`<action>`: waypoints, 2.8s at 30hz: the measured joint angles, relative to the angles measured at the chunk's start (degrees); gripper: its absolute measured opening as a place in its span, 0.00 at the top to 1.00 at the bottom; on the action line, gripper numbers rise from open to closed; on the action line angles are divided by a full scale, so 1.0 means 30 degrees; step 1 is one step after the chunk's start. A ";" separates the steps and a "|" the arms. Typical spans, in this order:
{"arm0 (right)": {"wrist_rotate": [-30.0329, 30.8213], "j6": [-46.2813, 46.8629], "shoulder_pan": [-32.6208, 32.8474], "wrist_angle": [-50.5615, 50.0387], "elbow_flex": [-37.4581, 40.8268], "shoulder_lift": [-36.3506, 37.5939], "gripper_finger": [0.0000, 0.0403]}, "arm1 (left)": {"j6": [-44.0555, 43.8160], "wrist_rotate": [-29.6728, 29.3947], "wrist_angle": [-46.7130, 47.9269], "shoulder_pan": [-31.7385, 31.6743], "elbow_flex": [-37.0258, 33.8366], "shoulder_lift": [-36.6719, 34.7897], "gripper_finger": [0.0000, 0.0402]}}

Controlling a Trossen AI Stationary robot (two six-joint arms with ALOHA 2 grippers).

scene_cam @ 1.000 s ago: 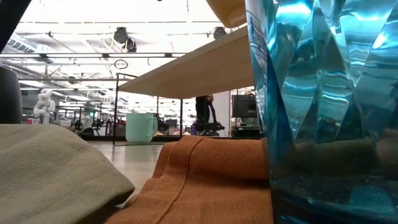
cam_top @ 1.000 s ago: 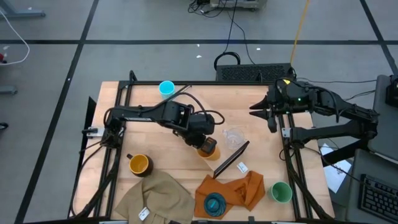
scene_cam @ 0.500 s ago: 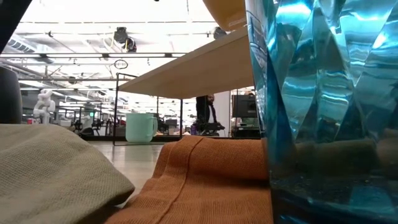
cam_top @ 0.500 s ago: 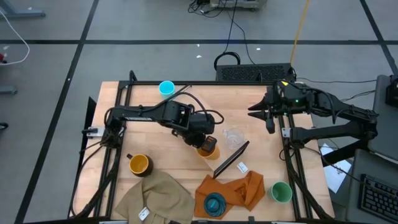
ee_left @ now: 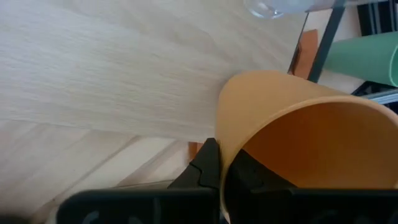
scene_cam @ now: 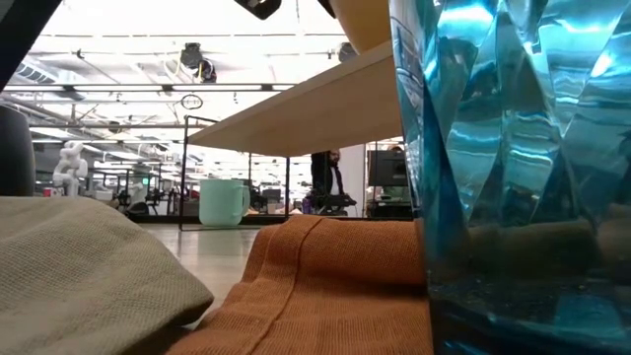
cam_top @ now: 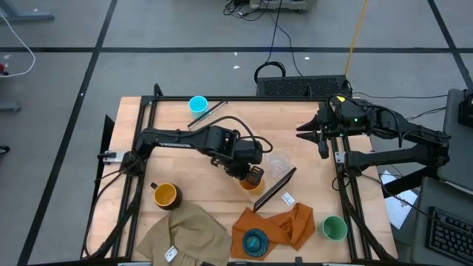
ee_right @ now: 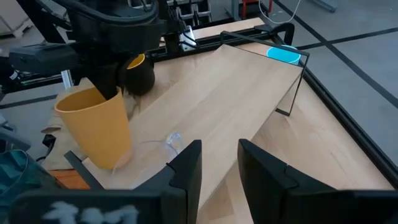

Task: Stack small to large cups/mugs on shelf
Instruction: Put the yellow cup on the shelf

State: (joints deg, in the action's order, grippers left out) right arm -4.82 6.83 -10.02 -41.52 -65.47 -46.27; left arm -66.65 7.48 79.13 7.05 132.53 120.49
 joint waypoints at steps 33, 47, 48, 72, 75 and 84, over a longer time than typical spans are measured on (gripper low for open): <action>-0.0003 -0.0146 0.0000 -0.0401 0.0000 -0.0004 0.76 | 0.0232 0.1101 -0.0967 -0.0342 -0.0007 0.0003 0.95; -0.0007 -0.0212 0.0000 -0.0475 0.0000 -0.0004 0.76 | 0.0471 0.1153 -0.0289 -0.0342 -0.0007 0.0007 0.95; -0.0007 -0.0219 0.0000 -0.0524 0.0000 -0.0004 0.76 | 0.0457 0.1136 -0.0289 -0.0342 -0.0007 0.0007 0.95; -0.0007 -0.0510 0.0000 -0.0546 0.0000 -0.0004 0.76 | -0.0223 0.1139 -0.1373 -0.0342 -0.0007 0.0007 0.70; -0.0007 -0.0510 -0.0006 -0.0546 0.0006 -0.0004 0.76 | -0.0235 0.1073 -0.1590 -0.0342 -0.0015 0.0007 0.70; -0.0007 -0.0510 0.0000 -0.0750 0.0000 -0.0004 0.76 | -0.0454 0.1121 -0.1846 -0.0195 -0.0015 0.0007 0.70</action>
State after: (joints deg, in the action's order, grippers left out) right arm -4.84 5.30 -10.02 -43.77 -65.47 -46.28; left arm -68.01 10.84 73.59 6.46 132.49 120.51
